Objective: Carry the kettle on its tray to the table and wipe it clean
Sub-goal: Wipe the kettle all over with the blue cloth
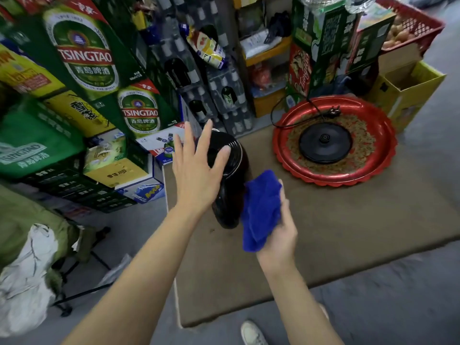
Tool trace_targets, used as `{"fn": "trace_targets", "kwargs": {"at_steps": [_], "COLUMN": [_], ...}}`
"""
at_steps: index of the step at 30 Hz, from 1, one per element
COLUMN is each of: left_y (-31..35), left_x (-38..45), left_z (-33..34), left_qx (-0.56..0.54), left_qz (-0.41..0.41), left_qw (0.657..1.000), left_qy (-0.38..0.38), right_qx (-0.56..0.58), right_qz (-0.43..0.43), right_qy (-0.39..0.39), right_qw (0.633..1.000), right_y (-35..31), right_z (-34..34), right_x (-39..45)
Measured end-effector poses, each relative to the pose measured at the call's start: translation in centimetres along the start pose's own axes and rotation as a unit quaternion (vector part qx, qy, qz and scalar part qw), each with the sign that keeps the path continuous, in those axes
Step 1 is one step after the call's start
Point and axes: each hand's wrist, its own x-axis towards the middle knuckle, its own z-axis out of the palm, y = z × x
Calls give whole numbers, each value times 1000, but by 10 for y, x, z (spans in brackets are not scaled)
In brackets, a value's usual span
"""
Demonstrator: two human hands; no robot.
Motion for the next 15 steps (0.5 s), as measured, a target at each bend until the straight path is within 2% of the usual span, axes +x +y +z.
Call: {"fn": "trace_targets", "kwargs": {"at_steps": [2,3,4,6,8,11,13,15], "left_y": [-1,-4,-6,-11,-14,-16,-19,-26], "left_x": [27,31,31,28,26,28,30,30], "left_z": [22,33,41,49,50,51,48,40], "left_qx": [104,153,195,236,243,257,267,269], "left_qz": [-27,-36,-34,-25,-18,6,28,59], "left_qw": [992,983,975,968,967,963,959,956], "left_qy": [-70,-94,-103,-88,-73,-77,-89,-104], "right_qx": [-131,-188,-230,-294,-274,-217,-168,-153], "right_qz": [-139,-170,-181,-161,-94,-20,-41,-153], "right_qy": [-52,-69,-61,11,69,84,69,4], "right_qw": [980,965,954,942,955,972,983,976], "right_y": [14,27,45,82,111,123,105,79], "right_z": [20,28,32,22,5,-3,15,34], "right_x": [21,32,42,62,73,74,66,59]}}
